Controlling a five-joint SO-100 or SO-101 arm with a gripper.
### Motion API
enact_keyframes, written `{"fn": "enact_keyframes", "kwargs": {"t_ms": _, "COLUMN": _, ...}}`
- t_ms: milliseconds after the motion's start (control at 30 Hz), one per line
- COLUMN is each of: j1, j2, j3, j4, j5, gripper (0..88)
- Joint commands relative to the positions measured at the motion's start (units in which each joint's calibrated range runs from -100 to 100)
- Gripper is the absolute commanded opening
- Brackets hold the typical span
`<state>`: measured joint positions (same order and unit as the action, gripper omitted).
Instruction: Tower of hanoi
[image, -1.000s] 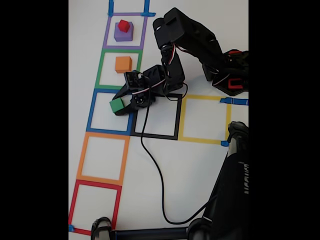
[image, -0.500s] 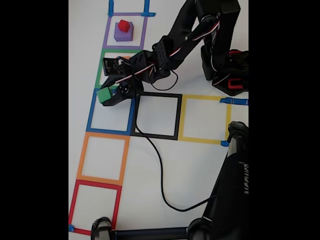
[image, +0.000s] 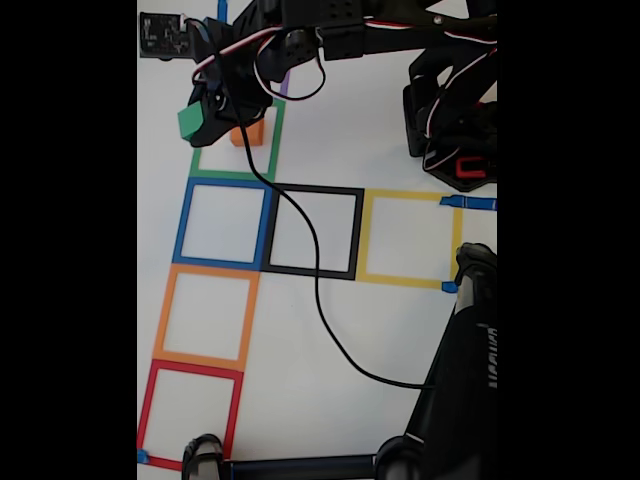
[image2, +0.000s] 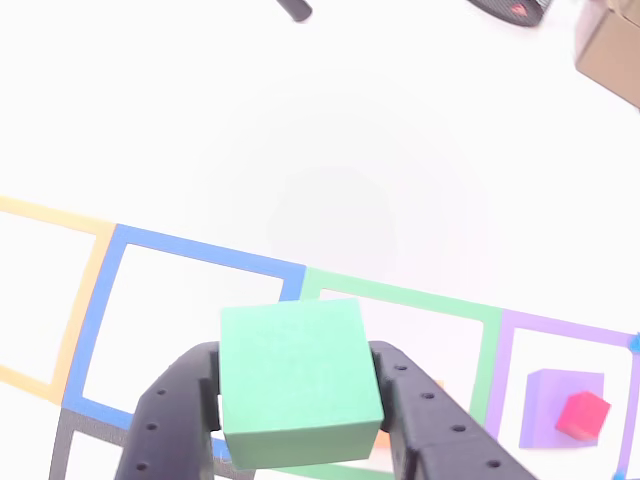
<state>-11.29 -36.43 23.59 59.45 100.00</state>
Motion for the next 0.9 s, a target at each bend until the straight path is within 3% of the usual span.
{"fn": "enact_keyframes", "kwargs": {"t_ms": 0, "j1": 1.61, "j2": -2.93, "j3": -15.32, "j4": 13.50, "j5": -0.68, "gripper": 4.4}}
{"fn": "enact_keyframes", "kwargs": {"t_ms": 200, "j1": 4.77, "j2": -5.44, "j3": -21.96, "j4": 22.98, "j5": 0.00, "gripper": 4.4}}
{"fn": "enact_keyframes", "kwargs": {"t_ms": 367, "j1": 9.47, "j2": -9.07, "j3": -14.14, "j4": 23.06, "j5": 0.00, "gripper": 4.1}}
{"fn": "enact_keyframes", "kwargs": {"t_ms": 633, "j1": 18.20, "j2": -13.27, "j3": 6.04, "j4": 9.13, "j5": 0.00, "gripper": 4.5}}
{"fn": "enact_keyframes", "kwargs": {"t_ms": 867, "j1": 19.73, "j2": -14.56, "j3": 28.31, "j4": -14.43, "j5": 0.00, "gripper": 4.5}}
